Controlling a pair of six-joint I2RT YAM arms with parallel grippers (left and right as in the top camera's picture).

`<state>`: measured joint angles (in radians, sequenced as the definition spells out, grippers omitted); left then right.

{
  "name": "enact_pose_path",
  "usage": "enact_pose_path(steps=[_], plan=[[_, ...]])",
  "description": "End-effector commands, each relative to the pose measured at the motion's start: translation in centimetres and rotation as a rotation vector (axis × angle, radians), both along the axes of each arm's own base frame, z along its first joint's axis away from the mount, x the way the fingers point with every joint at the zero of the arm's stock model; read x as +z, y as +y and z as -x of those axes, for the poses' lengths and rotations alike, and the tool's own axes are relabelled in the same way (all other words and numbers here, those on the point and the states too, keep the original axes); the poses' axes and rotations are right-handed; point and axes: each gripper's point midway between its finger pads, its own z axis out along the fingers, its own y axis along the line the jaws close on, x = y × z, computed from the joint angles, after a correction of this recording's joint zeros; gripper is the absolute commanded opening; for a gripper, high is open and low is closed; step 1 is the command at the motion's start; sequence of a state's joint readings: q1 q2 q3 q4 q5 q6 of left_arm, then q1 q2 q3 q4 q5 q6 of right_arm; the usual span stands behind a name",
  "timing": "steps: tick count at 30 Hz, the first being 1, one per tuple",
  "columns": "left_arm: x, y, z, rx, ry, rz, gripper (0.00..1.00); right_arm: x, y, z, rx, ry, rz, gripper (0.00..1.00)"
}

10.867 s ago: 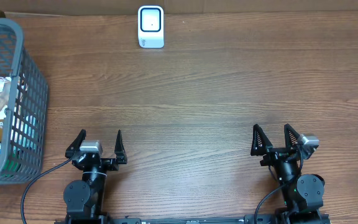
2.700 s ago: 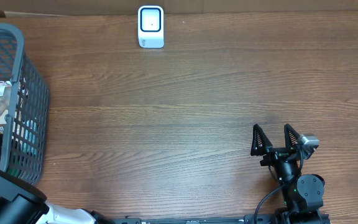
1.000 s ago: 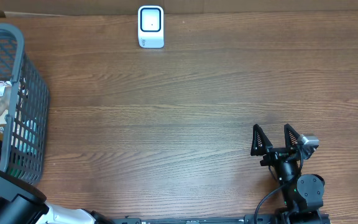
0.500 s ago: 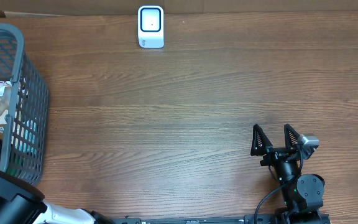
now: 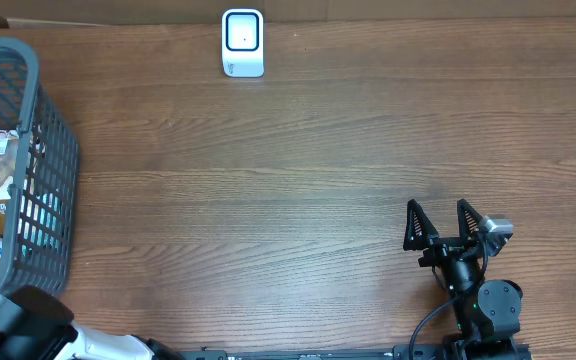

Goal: Scan the item barcode
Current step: 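Lift the jar out and set it upright on the table centre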

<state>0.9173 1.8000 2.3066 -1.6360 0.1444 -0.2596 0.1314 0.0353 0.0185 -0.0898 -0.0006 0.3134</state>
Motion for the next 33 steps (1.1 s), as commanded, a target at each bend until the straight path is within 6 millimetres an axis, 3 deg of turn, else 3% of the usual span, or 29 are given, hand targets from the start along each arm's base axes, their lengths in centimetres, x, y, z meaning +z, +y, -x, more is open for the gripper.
enact_pose_path(steps=[1,4,6,9,13,19,26,33], plan=[[7.5,-5.0,-1.2,-0.111,-0.204,-0.115,0.32,-0.1,0.0,0.0,0.002,-0.007,0.003,1.0],[10.9,-9.2,-1.8,-0.219,-0.286,-0.181,0.33,-0.1,0.0,0.0,0.002,-0.007,0.003,1.0],[12.1,-12.3,-2.2,-0.302,-0.322,-0.2,0.33,-0.1,0.0,0.0,0.002,-0.007,0.003,1.0],[12.9,-17.1,-3.0,-0.448,-0.352,-0.197,0.32,-0.1,0.0,0.0,0.002,-0.007,0.003,1.0],[12.0,-22.7,-4.6,-0.63,-0.336,-0.156,0.3,-0.1,0.0,0.0,0.002,-0.007,0.003,1.0],[6.6,-30.1,-7.5,-0.819,-0.16,-0.089,0.28,-0.1,0.0,0.0,0.002,-0.007,0.003,1.0],[-1.4,-39.7,-13.1,-1.042,-0.013,-0.067,0.29,-0.1,0.0,0.0,0.002,-0.007,0.003,1.0],[-9.8,-45.9,-16.7,-1.113,0.122,0.002,0.29,-0.1,0.0,0.0,0.002,-0.007,0.003,1.0]])
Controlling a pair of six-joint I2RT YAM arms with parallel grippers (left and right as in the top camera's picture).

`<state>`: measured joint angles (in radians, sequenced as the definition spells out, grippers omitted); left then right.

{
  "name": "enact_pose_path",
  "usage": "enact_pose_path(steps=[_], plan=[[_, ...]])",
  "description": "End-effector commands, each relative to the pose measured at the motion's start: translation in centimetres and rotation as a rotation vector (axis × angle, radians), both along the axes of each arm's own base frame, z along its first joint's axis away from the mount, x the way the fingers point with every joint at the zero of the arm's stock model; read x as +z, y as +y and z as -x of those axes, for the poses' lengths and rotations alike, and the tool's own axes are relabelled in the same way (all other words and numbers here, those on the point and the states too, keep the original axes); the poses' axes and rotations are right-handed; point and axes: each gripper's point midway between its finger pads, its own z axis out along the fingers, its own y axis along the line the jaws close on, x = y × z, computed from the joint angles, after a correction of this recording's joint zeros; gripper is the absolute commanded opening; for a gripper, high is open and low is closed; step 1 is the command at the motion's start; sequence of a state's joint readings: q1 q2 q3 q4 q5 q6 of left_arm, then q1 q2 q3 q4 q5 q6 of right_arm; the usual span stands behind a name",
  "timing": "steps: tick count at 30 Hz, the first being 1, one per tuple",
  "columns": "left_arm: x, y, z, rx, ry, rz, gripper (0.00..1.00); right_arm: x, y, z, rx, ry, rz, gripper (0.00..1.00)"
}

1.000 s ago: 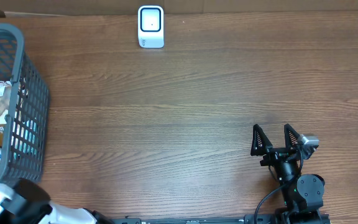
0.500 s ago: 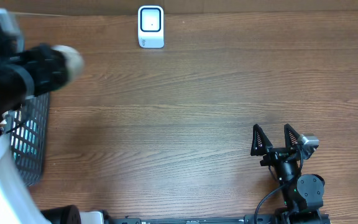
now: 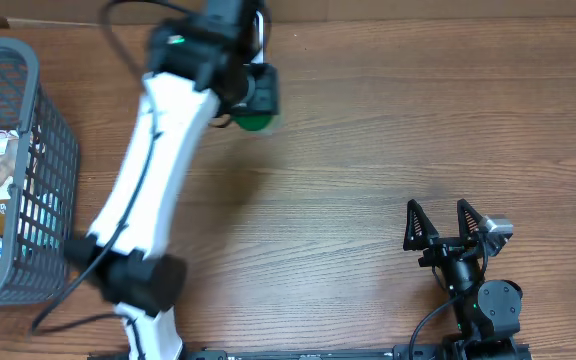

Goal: Scan the item barcode
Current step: 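Lift the jar out and set it upright on the table centre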

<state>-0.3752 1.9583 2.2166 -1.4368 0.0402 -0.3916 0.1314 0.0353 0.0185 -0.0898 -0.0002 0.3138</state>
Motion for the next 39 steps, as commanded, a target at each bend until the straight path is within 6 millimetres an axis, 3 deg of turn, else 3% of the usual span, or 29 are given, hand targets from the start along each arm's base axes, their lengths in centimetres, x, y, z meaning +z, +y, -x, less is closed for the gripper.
enact_pose_path(steps=[1,4,8,15,26,33,35,37,39], plan=[[-3.9,-2.2,-1.2,0.004,0.072,-0.001,0.29,-0.1,0.0,0.0,0.002,-0.007,0.003,1.0],[-7.8,-4.7,-2.0,-0.034,0.128,-0.007,0.29,-0.1,0.0,0.0,0.002,-0.007,0.003,1.0],[-11.6,-6.5,-2.1,-0.051,0.188,-0.025,0.29,-0.1,0.0,0.0,0.002,-0.007,0.003,1.0],[-15.7,-8.9,-0.8,-0.095,0.266,-0.068,0.29,-0.1,0.0,0.0,0.002,-0.007,0.003,1.0],[-16.6,-11.7,0.4,-0.141,0.26,-0.07,0.35,-0.1,0.0,0.0,0.002,-0.007,0.003,1.0],[-17.9,-12.5,1.0,-0.158,0.268,-0.08,0.38,-0.1,0.0,0.0,0.002,-0.007,0.003,1.0],[-18.2,-12.7,1.0,-0.162,0.261,-0.077,0.45,-0.1,0.0,0.0,0.002,-0.007,0.003,1.0],[-18.2,-12.9,1.0,-0.164,0.258,-0.075,0.64,-0.1,0.0,0.0,0.002,-0.007,0.003,1.0],[-18.2,-12.8,1.0,-0.164,0.259,-0.076,0.73,-0.1,0.0,0.0,0.002,-0.007,0.003,1.0]])
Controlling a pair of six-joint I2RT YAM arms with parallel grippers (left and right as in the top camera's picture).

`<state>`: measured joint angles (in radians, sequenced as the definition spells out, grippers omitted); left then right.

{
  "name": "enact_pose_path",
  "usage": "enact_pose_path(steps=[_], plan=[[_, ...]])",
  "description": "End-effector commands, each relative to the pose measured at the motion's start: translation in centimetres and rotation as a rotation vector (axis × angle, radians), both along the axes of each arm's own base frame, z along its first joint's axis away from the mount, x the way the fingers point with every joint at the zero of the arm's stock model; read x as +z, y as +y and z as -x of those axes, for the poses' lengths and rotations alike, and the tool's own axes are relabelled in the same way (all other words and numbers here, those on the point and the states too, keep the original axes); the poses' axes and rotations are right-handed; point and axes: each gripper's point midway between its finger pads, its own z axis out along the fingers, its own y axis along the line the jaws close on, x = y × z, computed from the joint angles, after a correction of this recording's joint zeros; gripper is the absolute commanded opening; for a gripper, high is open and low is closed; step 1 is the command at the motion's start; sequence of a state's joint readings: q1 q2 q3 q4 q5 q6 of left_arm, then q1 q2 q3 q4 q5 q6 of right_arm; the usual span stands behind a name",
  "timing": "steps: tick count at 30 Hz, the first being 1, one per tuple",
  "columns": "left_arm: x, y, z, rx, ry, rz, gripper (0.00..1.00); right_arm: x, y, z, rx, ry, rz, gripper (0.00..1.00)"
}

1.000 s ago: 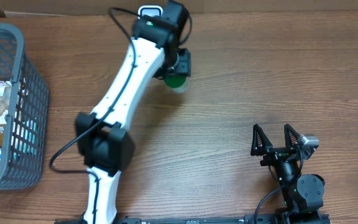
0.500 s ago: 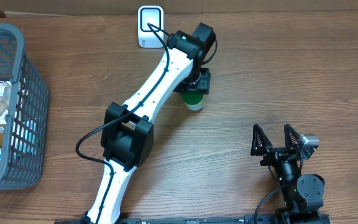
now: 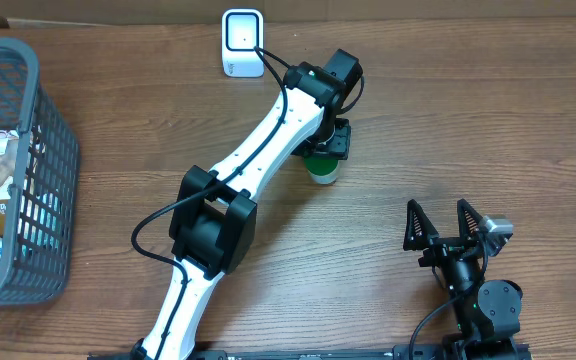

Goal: Scan the item barcode
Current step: 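Lift the jar out and set it upright on the table centre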

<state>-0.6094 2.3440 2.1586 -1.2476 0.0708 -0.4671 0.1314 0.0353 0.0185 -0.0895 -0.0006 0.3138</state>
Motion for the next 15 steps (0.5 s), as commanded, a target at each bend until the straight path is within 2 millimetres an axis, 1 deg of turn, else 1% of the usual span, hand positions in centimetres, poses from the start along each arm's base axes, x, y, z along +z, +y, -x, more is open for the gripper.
enact_pose_path(steps=[1,4,6,8,9,11,13,15], plan=[[-0.3,-0.4,0.2,0.004,0.008,0.002,0.76,-0.1,0.0,0.0,0.002,-0.007,0.003,1.0],[0.4,-0.2,-0.2,0.011,-0.003,0.008,0.82,-0.1,0.0,0.0,0.002,-0.007,0.003,1.0],[1.7,-0.1,-0.8,0.017,-0.025,0.023,0.84,-0.1,0.0,0.0,0.002,-0.007,0.003,1.0],[3.6,0.2,-1.5,0.022,-0.054,0.032,0.85,-0.1,0.0,0.0,0.002,-0.007,0.003,1.0],[5.0,0.6,-1.9,0.025,-0.073,0.035,0.85,-0.1,0.0,0.0,0.002,-0.007,0.003,1.0],[8.4,2.2,-2.6,0.055,-0.12,0.024,0.85,-0.1,0.0,0.0,0.002,-0.007,0.003,1.0],[11.9,4.2,-3.0,0.091,-0.171,0.011,0.84,-0.1,0.0,0.0,0.002,-0.007,0.003,1.0],[16.1,7.2,-3.1,0.143,-0.236,0.006,0.84,-0.1,0.0,0.0,0.002,-0.007,0.003,1.0]])
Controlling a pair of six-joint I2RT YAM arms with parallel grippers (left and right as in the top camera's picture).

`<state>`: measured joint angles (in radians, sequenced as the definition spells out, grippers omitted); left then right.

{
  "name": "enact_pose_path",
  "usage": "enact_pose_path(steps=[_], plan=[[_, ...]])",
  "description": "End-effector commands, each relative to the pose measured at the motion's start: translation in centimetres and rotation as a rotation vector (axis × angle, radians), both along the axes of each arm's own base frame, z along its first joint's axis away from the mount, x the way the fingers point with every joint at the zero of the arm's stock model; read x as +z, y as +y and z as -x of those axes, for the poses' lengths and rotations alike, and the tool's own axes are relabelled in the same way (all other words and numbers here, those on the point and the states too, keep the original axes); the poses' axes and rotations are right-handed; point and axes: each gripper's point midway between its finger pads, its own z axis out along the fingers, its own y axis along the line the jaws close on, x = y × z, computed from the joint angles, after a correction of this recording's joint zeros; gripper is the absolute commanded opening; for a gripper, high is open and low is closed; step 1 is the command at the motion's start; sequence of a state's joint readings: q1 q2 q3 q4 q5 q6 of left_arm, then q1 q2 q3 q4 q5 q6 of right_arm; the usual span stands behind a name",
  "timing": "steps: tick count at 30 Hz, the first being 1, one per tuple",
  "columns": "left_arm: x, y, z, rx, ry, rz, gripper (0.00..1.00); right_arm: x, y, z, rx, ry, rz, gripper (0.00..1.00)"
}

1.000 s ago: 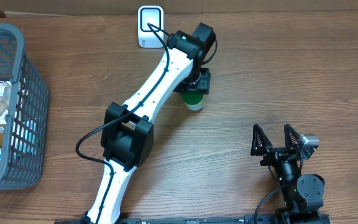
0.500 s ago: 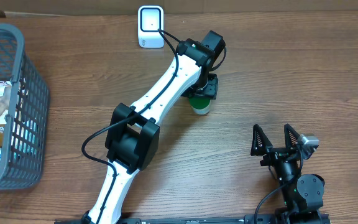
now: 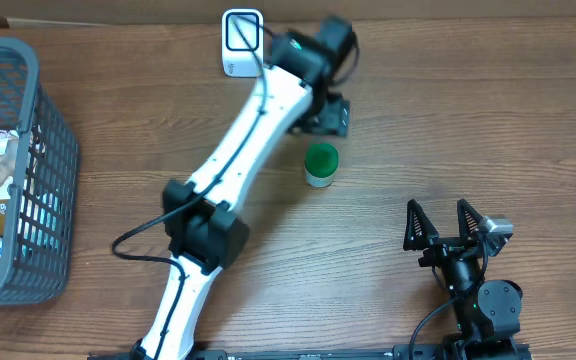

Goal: Scan the item barcode
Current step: 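Lift the jar out and set it upright on the table centre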

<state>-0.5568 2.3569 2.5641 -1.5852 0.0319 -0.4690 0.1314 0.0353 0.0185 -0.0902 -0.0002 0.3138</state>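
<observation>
A small jar with a green lid (image 3: 320,165) stands upright on the wooden table (image 3: 448,120), right of the middle, with nothing holding it. My left gripper (image 3: 329,122) hovers just beyond it on the far side, apart from it and slightly blurred, with its jaws looking open and empty. The white barcode scanner (image 3: 242,42) stands at the table's far edge, left of the left wrist. My right gripper (image 3: 446,225) rests open near the front right, with nothing between its fingers.
A grey plastic basket (image 3: 38,120) with several packaged goods stands at the left edge. The long white left arm (image 3: 238,170) stretches diagonally from the front left across the middle of the table.
My left gripper was shut on the green-lidded jar as it stood on the table. It has let go and now sits farther back, toward the scanner. The jar stays put.
At first my left arm was low at the front left by the basket, and no jar stood on the table. Then it held the green-lidded jar up against the scanner. Then the jar was down at mid-table in the gripper, and now it stands free.
</observation>
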Motion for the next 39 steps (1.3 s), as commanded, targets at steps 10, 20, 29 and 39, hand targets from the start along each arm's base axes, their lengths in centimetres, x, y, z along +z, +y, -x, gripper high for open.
enact_pose_path(steps=[10,20,29,39], plan=[[24.6,21.7,0.8,0.418,-0.588,0.145,0.76,-0.1,0.0,0.0,0.002,-0.007,0.003,1.0],[24.4,43.0,11.3,0.978,-0.551,-0.081,0.8,-0.1,0.0,0.0,0.002,-0.007,0.003,1.0],[11.8,53.7,13.7,1.135,-0.264,-0.168,0.77,-0.1,0.0,0.0,0.002,-0.007,0.003,1.0],[0.8,54.1,10.3,0.722,-0.186,-0.237,0.92,-0.1,0.0,0.0,0.002,-0.007,0.003,1.0]])
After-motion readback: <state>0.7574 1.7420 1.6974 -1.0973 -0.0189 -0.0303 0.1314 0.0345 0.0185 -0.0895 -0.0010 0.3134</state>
